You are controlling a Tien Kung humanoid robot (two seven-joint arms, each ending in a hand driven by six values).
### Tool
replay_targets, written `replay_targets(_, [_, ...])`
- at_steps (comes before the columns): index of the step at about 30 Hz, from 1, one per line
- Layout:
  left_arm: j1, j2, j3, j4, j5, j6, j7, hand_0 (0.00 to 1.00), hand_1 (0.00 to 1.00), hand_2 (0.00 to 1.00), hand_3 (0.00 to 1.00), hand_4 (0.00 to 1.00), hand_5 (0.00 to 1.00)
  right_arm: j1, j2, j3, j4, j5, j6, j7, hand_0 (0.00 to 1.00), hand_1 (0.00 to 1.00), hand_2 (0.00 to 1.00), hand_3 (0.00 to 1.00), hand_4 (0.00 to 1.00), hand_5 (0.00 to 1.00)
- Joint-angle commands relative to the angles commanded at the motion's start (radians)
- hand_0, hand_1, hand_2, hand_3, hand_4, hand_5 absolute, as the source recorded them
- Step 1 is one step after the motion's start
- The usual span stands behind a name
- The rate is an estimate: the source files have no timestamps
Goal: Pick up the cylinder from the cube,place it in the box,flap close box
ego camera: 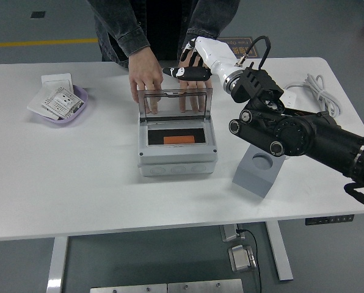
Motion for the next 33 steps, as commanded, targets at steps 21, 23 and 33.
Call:
replay_targets(21, [0.002, -0.007, 0.022, 0.0, -0.024, 0.004, -0.009, 0.607, 0.7, 0.635, 0.632, 0.69, 0.229, -0.089, -0.024, -0.034, 0.121, -0.066, -0.026, -0.003, 0.667, 0.573, 0.528, 0.506, 0.966, 0.756])
replay_targets(23, [0.003, -0.007, 0.025, 0.0, -0.028, 0.005, -0.01, 0.607, 0.7, 0.635, 0.632, 0.69, 0.229, -0.097, -0.033, -0.031, 0.141, -0.08, -0.028, -0.006, 0.667, 0.573, 0.528, 0.506, 0.966, 0.756])
replay_targets(33, [0.008, -0.008, 0.029, 0.0, -0.036, 0.006, -0.014, 0.607, 0.701, 0.638, 0.632, 0.696, 0.233, -0.142, -0.08, -0.016, 0.234, -0.139, -0.032, -0.025, 0.611, 0.562, 0.539, 0.512, 0.961, 0.76])
